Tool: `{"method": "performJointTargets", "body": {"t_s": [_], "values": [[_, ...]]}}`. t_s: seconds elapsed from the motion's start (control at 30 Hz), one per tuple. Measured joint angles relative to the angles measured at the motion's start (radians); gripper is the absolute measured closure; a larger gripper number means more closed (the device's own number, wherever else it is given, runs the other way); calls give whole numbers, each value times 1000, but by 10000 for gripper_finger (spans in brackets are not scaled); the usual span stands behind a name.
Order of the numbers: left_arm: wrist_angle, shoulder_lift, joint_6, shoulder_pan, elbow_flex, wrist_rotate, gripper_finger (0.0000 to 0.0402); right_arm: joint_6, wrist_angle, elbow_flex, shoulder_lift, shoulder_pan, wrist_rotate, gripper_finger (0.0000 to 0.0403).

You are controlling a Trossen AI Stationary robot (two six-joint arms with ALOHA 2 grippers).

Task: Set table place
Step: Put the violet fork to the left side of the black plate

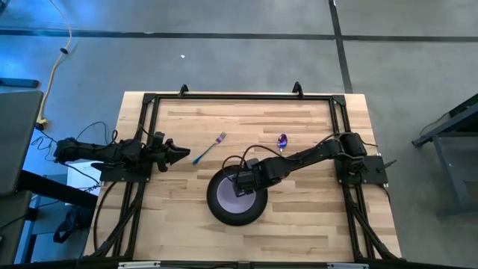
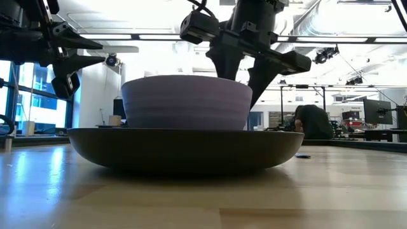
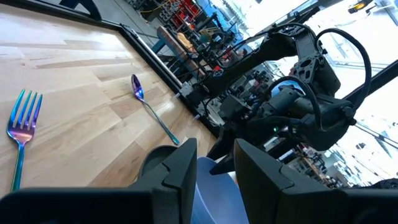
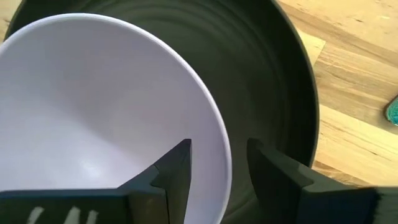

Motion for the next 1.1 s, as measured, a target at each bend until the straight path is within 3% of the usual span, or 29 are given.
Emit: {"method": "performJointTargets", "body": {"t_s": [0.7,1.1], "values": [[0,0,0,0,0,0,307,3,-24,0,-11,0,-23,256],[0,4,0,0,0,-1,307,0,-41,2,-70,0,19,256]]}}
